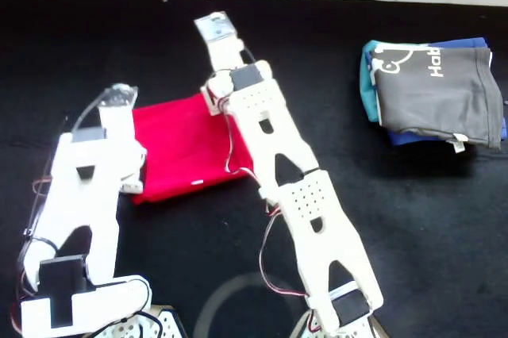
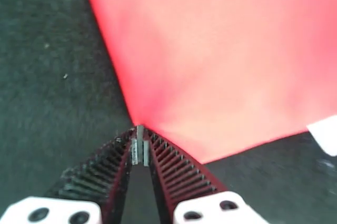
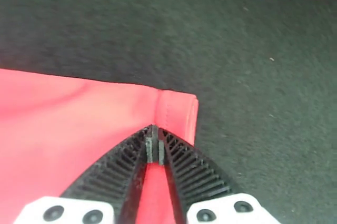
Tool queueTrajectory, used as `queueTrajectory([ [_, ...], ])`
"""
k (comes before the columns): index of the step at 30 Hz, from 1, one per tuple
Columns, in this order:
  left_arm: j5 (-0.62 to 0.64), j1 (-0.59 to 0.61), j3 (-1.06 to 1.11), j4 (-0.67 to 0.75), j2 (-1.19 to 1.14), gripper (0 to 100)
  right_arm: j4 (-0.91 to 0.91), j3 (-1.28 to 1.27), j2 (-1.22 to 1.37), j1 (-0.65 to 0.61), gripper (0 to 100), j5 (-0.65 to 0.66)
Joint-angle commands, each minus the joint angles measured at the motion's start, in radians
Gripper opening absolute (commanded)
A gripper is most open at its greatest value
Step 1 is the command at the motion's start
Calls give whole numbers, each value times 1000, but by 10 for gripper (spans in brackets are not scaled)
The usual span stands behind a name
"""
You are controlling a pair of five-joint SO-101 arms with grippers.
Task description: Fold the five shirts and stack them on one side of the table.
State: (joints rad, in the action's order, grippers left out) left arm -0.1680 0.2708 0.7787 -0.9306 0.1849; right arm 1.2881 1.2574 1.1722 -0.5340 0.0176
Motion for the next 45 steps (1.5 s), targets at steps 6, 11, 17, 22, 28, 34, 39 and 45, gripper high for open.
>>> queueTrajectory([
  [6, -44, 38, 73, 120, -39, 8, 5, 56, 19, 61, 9, 5],
  [11, -40, 41, 59, 114, -18, 8, 50, 133, -19, 56, 9, 5],
  [17, -38, 41, 27, -41, 199, 8, 277, 282, -87, 56, 9, 5],
  [22, -43, 41, 36, -130, 435, 9, 453, 352, -131, 47, 156, 0],
  [28, -44, 42, 38, -153, 521, 9, 475, 283, -137, -35, 344, -75],
  [34, -44, 91, 38, -153, 521, 9, 473, 134, -140, -130, 406, -272],
  [39, -44, 114, 54, -152, 519, 9, 470, 71, -134, -163, 416, -284],
  [45, -44, 116, 162, -64, 519, 9, 398, 58, -97, -166, 414, -278],
])
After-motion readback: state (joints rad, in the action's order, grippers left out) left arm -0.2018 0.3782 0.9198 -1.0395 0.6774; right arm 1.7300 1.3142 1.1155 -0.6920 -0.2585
